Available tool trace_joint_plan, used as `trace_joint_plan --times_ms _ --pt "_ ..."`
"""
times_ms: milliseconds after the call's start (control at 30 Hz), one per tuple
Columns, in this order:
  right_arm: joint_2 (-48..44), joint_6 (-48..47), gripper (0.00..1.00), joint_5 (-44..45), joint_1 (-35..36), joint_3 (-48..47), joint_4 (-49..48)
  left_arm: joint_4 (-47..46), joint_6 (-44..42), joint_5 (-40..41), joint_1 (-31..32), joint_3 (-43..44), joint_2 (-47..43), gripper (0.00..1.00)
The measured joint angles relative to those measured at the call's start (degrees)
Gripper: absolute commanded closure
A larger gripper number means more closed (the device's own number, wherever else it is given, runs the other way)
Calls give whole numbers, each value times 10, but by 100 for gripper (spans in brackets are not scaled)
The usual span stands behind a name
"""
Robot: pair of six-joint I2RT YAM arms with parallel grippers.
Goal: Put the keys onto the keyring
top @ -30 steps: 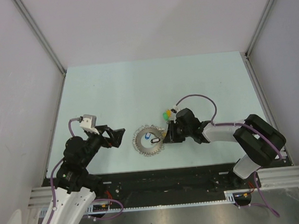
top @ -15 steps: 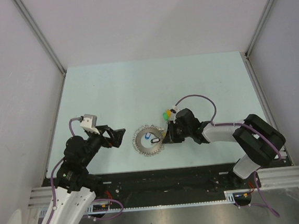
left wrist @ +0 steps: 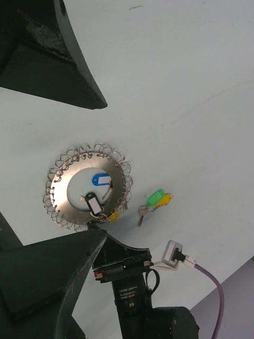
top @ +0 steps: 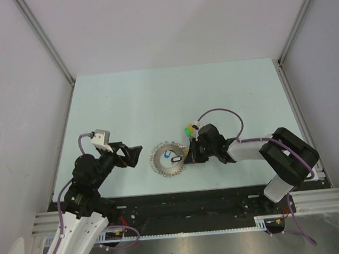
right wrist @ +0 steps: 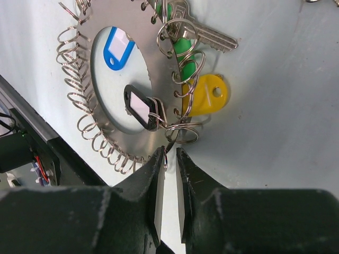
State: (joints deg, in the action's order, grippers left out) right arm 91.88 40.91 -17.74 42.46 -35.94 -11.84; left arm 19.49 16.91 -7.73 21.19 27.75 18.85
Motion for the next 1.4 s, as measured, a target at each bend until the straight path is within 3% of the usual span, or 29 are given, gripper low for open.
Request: trace_joint_plan --times_ms 300,500,633,833,1133,1400 --pt "1 0 81 -6 3 0 -1 0 0 0 0 0 0 0" --pt "1 -3 89 -8 5 0 0 0 0 0 0 0 0 0" --pt "-1 -9 100 -8 5 0 4 0 0 0 0 0 0 0" --pt "-31 -39 100 -2 9 -3 51 0 0 0 0 0 0 0" --pt "-76 -186 100 91 81 -100 198 0 0 0 0 0 0 0" --pt "-174 -346 100 180 165 -116 181 -2 0 -16 0 0 0 0"
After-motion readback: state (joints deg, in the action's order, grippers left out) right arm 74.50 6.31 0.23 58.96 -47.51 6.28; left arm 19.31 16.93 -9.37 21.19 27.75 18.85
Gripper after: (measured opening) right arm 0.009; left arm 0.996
